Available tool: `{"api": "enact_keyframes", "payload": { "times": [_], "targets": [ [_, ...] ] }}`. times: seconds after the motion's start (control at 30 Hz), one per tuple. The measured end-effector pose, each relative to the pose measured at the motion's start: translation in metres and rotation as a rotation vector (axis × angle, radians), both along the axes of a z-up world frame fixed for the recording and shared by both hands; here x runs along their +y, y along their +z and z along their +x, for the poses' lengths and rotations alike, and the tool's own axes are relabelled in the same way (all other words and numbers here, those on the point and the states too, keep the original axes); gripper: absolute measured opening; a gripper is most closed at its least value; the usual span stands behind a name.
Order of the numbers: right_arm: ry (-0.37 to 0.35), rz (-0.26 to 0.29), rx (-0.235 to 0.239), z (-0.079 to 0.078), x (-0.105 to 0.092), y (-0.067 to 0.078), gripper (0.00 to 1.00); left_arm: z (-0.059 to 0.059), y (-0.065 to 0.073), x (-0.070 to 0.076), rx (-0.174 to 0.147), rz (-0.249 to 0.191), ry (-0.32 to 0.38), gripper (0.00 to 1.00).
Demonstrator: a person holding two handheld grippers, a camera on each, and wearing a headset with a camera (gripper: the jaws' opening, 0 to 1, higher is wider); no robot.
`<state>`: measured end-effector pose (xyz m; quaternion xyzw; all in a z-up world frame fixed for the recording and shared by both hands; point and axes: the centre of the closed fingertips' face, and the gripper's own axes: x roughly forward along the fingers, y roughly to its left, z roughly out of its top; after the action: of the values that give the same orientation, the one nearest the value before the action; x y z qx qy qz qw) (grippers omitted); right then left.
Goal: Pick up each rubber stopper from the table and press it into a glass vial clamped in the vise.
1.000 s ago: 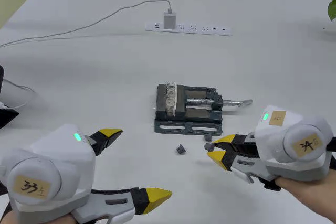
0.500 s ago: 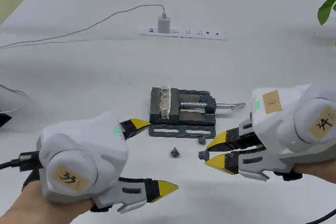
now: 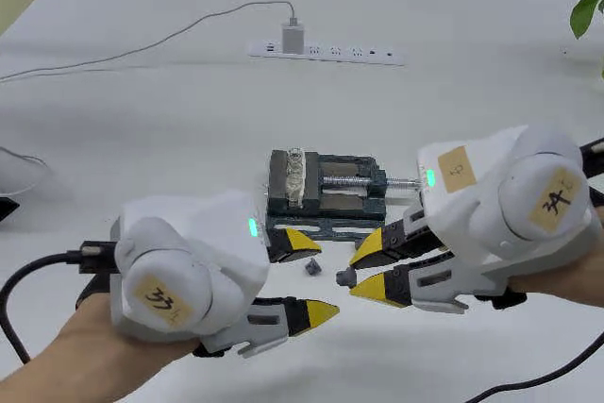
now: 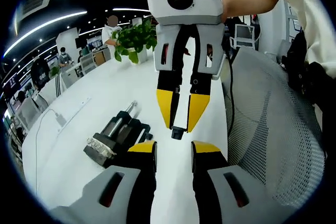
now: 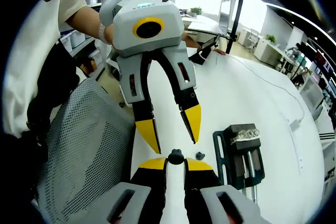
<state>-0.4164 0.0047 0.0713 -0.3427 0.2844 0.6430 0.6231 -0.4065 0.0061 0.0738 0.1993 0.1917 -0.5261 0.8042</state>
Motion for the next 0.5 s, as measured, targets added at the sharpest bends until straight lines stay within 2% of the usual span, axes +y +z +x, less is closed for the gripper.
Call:
{"api": "enact_keyframes", "payload": {
  "times": [0.13,0.37,0.5],
  "targets": [
    [0.023,-0.013,0.005,-0.0045,-0.0003,-0.0032,0.08,-0.0023,0.0018,-0.0043,0.005,-0.011,-0.019,0.14],
    [0.047,-0.017,0.002,-0.0067,0.0021,-0.0027,0.08,-0.0066,-0.0015,-0.0087,-0.003,0.019,-0.065,0.09],
    [0.059,-0.023,0.004,-0.0079,0.0024,-0.0033,0.08,-0.0094,-0.0036,-0.01,0.005,0.031,-0.082,0.06]
  ]
}}
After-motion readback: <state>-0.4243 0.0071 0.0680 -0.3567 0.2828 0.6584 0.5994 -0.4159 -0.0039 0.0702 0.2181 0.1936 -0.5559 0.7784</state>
